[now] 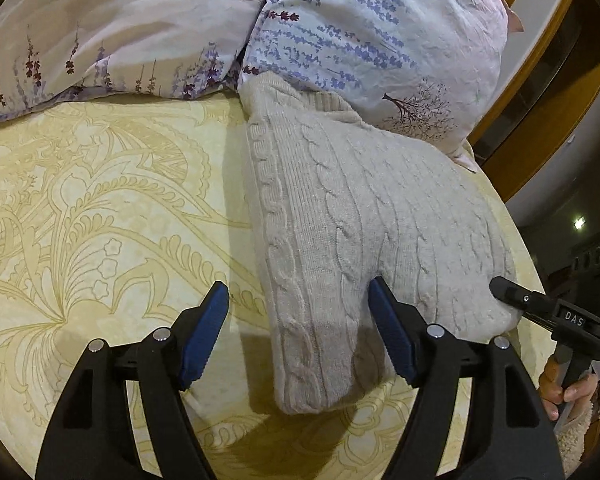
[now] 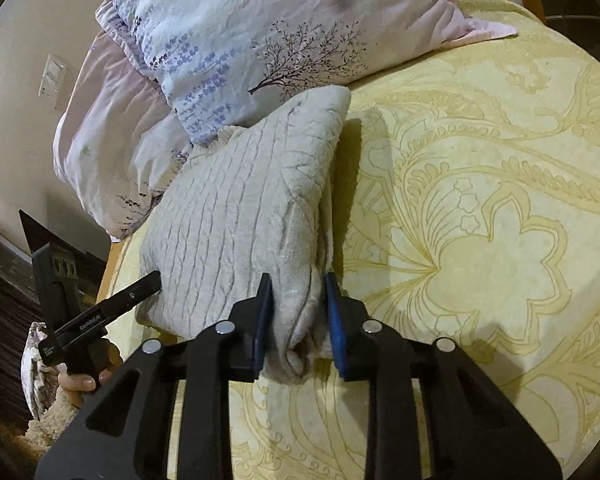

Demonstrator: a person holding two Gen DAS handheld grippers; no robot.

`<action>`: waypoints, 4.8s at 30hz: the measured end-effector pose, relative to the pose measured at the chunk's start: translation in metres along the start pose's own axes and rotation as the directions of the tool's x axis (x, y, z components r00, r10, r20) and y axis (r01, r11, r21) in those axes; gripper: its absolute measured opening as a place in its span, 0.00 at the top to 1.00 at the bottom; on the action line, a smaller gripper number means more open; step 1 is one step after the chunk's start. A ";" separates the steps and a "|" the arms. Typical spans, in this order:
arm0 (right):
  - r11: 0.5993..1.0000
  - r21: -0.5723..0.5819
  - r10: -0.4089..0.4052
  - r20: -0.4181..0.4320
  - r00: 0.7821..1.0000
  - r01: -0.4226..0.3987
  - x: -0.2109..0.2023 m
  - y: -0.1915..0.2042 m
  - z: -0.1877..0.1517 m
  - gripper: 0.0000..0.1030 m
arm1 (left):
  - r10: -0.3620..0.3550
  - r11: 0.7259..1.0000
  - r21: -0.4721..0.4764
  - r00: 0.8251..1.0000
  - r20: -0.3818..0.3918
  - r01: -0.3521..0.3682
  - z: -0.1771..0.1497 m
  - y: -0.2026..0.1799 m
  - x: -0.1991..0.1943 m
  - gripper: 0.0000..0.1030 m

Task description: Fold small clothes

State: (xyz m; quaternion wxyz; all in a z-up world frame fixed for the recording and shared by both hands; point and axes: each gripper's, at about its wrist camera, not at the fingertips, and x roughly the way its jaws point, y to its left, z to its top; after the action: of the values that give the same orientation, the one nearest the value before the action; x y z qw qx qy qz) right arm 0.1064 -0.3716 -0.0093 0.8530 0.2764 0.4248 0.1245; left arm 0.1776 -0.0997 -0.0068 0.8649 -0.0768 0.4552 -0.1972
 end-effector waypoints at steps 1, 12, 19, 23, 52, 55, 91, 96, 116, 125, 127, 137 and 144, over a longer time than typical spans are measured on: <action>1.000 -0.002 -0.008 0.002 1.000 0.008 -0.001 0.001 0.001 0.79 | 0.002 1.000 0.001 1.000 0.000 -0.002 0.000 0.000 0.001 0.29; 0.991 -0.026 -0.128 0.090 0.988 0.131 -0.026 0.007 0.007 0.91 | -0.017 1.000 -0.005 0.999 -0.032 0.017 -0.004 -0.005 -0.003 0.27; 0.986 0.039 -0.165 0.057 0.985 0.163 -0.009 -0.013 0.000 0.89 | -0.042 0.999 -0.024 0.998 -0.042 0.041 -0.005 -0.005 0.000 0.27; 0.987 0.088 -0.142 0.053 0.988 0.137 -0.009 -0.023 -0.002 0.80 | -0.060 0.998 -0.025 0.997 -0.042 0.059 -0.004 -0.005 -0.002 0.27; 0.971 0.227 -0.065 -0.025 0.998 0.069 0.061 -0.043 0.089 0.89 | -0.227 0.955 -0.205 0.973 -0.043 0.214 0.082 0.030 0.046 0.43; 0.980 0.195 -0.039 -0.016 0.999 0.041 0.049 -0.035 0.090 0.73 | -0.249 0.945 -0.229 0.968 -0.044 0.233 0.079 0.030 0.046 0.43; 0.958 0.142 0.258 -0.047 0.965 -0.249 0.041 0.016 0.056 0.72 | -0.412 0.898 -0.180 0.911 -0.019 0.402 0.058 0.054 0.005 0.56; 0.971 0.013 0.240 -0.047 0.970 -0.240 0.045 0.063 0.048 0.76 | -0.367 0.918 -0.148 0.930 0.028 0.367 0.057 0.085 -0.039 0.56; 0.987 0.027 0.156 -0.029 0.987 -0.155 0.079 0.084 0.040 0.66 | -0.071 0.991 -0.094 0.978 0.195 0.091 0.036 0.142 -0.095 0.42; 0.996 -0.058 -0.066 -0.004 0.998 0.066 0.100 0.100 0.039 0.90 | -0.080 0.978 0.206 0.982 0.171 0.044 0.025 0.075 -0.089 0.34; 0.997 -0.044 -0.070 -0.010 0.998 0.069 0.103 0.097 0.040 0.89 | -0.056 0.982 0.188 0.990 0.126 0.031 0.024 0.077 -0.070 0.34; 0.966 -0.254 -0.018 0.115 0.993 0.047 0.049 0.134 0.001 0.63 | -0.008 0.982 0.188 0.976 0.217 -0.033 0.002 0.083 -0.107 0.34; 0.872 -0.467 -0.105 0.105 0.989 0.142 0.053 0.166 -0.043 0.70 | 0.129 0.953 0.246 0.971 0.202 -0.178 -0.019 0.073 -0.095 0.31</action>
State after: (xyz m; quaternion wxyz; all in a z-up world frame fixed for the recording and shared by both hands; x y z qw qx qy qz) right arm 0.1085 -0.1965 0.0315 0.9165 0.0365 0.3653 0.1590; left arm 0.1334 0.0062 0.0311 0.9185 0.0560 0.3478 -0.1798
